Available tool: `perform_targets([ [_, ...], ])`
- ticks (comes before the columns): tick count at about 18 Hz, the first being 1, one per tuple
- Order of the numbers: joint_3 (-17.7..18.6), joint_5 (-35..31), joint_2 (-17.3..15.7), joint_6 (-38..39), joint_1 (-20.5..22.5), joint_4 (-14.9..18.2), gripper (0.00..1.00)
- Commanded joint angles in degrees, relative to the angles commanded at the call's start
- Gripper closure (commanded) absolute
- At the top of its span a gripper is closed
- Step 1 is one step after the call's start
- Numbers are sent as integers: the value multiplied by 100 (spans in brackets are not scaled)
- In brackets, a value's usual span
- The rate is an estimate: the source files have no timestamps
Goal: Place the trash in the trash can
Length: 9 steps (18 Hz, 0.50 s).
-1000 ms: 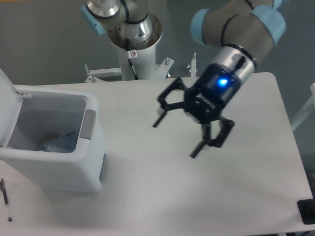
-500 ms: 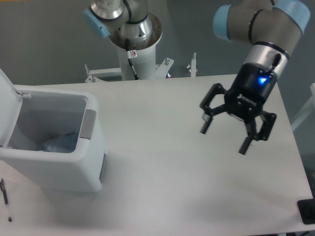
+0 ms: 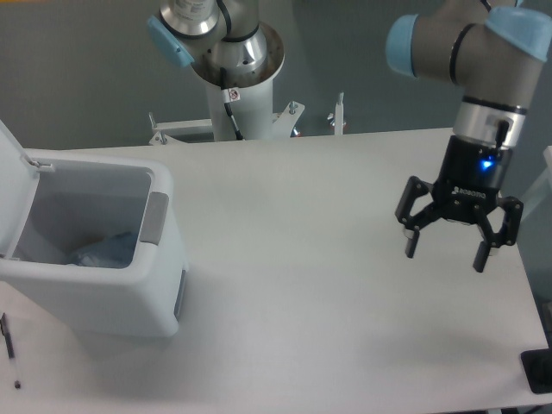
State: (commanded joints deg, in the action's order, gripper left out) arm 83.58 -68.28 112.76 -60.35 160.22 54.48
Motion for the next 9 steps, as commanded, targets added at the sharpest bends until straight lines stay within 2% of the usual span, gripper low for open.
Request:
perform_targets([
  [3,-96,-106,62,-845,26,466,0],
  [6,-219,-667,132,-1557,26,870,0],
  [9,-246,-924,185,-2102,18,959,0],
])
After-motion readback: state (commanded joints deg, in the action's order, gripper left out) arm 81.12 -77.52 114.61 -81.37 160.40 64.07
